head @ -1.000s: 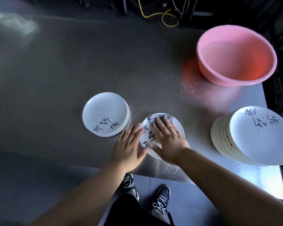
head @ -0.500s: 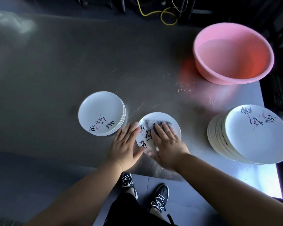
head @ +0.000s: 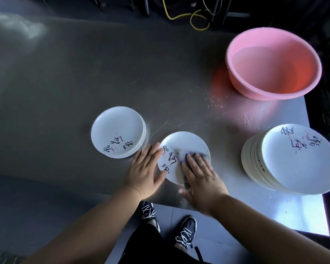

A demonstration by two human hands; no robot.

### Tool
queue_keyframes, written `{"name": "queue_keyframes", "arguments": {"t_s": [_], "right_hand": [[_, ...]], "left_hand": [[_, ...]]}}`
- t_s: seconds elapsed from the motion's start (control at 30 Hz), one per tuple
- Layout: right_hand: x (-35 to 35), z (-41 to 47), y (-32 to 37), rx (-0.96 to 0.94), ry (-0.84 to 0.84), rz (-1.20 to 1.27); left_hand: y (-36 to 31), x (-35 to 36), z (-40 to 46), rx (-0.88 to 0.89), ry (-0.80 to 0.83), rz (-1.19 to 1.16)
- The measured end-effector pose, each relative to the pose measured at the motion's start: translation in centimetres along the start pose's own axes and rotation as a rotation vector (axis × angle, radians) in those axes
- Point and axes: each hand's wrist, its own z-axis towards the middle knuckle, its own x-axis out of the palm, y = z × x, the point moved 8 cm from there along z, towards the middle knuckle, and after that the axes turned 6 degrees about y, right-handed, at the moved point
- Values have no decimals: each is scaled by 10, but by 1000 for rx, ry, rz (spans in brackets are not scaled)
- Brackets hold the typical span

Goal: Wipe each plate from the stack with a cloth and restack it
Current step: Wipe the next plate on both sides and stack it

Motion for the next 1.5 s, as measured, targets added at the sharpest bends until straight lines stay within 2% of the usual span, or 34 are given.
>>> {"name": "queue_keyframes", "arguments": {"t_s": [0.1,0.3,0.47,0.6,0.73,0.83,0.9,0.97,1.03,1.1,1.2,1.37,1.5], "right_hand": [[11,-24,11,-89,-42,-41],[-8,3,-31,120,-103,15],[3,-33,-20,-89,-149,-46],[-19,17,-52,-15,-120,-97],[-36,80,-26,-312,21,-267],[-45,86,-22,-393,44,-336],[-43,75,-40,-323,44,-298],[-41,55,-55,-165,24,-216],[-31,48,-56,-76,68,-152],[-35,54,-39,-130,78,-107],[-45,72,-25,-201,58,-178],[-28,21,-43,155,-56,107],[-10,-14,-39,183,-122,126]], "left_hand": [[-1,0,1,8,1,-2],[-1,-2,0,10,-5,-4],[-4,-6,0,33,-2,-27],[-3,-7,0,44,-10,-41],[-3,-7,1,43,-32,-60],[-3,-9,2,35,-34,-65],[-5,-10,2,42,-39,-60],[-6,-11,2,53,-47,-59],[-6,-11,1,57,-47,-45],[-5,-10,1,55,-41,-32],[-5,-9,1,45,-31,-26],[-3,-6,1,32,-17,-8],[-4,-8,0,50,-66,-10]]}}
